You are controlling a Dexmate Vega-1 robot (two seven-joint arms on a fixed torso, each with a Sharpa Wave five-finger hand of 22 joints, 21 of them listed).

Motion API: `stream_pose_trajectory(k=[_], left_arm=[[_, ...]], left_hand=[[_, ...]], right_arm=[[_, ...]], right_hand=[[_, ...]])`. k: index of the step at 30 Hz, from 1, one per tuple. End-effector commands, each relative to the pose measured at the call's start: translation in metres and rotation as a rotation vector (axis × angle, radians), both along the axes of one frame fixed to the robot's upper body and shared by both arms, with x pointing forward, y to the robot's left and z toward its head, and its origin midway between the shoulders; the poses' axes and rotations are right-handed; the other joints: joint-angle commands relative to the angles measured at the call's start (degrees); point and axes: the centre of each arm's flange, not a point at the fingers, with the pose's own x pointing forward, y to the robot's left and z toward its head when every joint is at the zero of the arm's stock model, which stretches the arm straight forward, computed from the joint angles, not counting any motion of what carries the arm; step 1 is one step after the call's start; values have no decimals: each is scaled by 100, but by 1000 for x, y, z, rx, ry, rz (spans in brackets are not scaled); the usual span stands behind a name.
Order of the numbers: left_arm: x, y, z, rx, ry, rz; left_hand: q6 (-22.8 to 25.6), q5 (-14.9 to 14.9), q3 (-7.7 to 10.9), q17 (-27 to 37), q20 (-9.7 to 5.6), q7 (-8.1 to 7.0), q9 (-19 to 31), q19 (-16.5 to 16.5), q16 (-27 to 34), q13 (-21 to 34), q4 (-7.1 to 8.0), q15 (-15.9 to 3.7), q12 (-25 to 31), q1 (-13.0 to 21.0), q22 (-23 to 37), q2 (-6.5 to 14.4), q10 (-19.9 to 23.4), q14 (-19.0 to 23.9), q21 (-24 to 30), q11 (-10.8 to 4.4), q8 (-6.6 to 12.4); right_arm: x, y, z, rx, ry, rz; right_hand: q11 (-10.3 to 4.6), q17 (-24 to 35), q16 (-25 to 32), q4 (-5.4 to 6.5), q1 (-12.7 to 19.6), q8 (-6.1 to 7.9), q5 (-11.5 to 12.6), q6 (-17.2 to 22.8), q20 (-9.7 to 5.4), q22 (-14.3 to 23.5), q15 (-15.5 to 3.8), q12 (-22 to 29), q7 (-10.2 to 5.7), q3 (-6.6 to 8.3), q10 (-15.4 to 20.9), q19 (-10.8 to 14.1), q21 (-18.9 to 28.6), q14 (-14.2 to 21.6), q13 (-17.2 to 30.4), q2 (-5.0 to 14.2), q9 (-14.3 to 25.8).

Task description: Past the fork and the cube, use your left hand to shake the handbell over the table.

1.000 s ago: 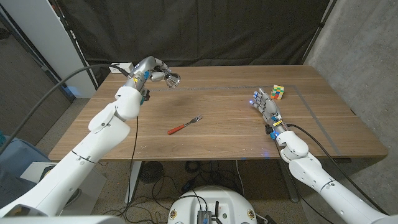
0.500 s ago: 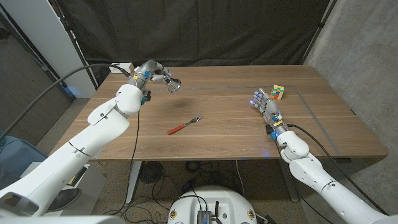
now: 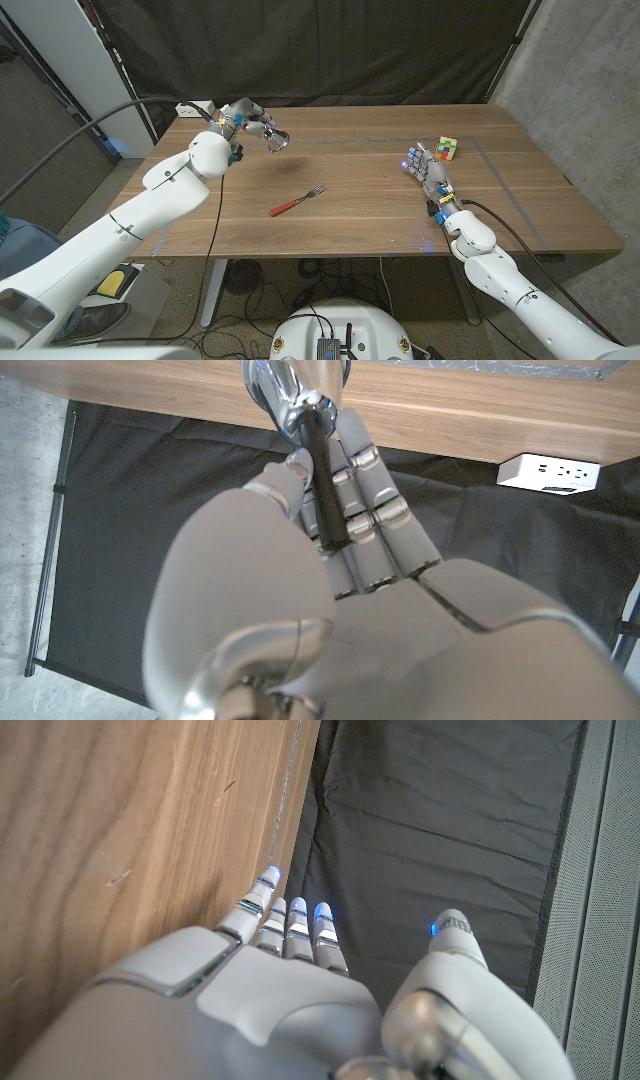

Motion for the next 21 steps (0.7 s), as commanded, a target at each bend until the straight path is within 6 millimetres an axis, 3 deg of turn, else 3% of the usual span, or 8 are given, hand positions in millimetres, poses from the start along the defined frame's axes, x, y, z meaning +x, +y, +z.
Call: stream_pose_trajectory(k=[1, 21], left_arm=[[11, -4, 7, 85, 62, 58], [20, -9, 17, 201, 133, 73]], left_hand=[[43, 24, 35, 26, 29, 37, 20, 2, 34, 4, 12, -696, -9, 38, 12, 21, 73, 732, 33, -13, 25], [45, 32, 42, 26, 40, 29, 25, -42, 34, 25, 17, -682, -45, 31, 14, 23, 79, 723, 54, 9, 7]], right_arm=[[-2, -3, -5, 14, 3, -16], [-1, -5, -3, 24, 2, -22]], right_hand=[[-10, 22, 33, -16, 21, 10, 0, 32, 6, 12, 13, 6, -23, -4, 50, 70, -14, 22, 26, 49, 19], [-9, 24, 30, -15, 20, 9, -1, 33, 5, 12, 18, 5, -21, -7, 55, 74, -14, 22, 26, 52, 20]])
